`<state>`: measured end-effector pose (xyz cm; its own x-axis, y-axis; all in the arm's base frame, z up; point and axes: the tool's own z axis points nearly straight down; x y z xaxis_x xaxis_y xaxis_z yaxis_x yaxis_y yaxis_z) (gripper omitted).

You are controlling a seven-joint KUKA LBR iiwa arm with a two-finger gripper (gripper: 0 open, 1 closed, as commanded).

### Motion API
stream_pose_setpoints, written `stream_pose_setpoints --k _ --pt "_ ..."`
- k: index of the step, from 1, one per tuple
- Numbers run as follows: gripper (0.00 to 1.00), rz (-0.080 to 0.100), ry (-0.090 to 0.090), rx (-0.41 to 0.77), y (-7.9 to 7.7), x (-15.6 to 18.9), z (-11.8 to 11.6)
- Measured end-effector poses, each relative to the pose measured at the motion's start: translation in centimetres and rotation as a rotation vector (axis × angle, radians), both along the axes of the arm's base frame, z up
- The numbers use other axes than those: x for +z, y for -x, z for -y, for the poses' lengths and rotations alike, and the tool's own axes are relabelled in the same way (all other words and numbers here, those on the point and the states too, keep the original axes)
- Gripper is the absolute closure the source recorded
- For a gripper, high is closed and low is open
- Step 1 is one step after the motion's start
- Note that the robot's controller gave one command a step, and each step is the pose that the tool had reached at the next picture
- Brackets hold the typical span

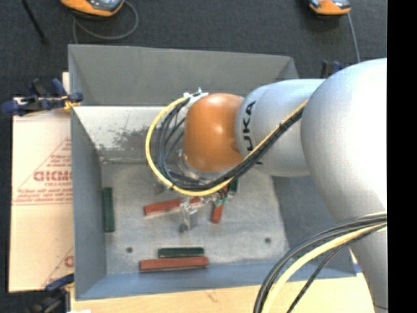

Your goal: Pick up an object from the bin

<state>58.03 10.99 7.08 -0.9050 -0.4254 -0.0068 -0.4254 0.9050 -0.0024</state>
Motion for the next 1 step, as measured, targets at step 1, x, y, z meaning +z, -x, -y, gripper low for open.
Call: stream_pose_setpoints --k 1 --pt "1.00 0.000 -0.001 0.001 0.05 0.04 -0.24"
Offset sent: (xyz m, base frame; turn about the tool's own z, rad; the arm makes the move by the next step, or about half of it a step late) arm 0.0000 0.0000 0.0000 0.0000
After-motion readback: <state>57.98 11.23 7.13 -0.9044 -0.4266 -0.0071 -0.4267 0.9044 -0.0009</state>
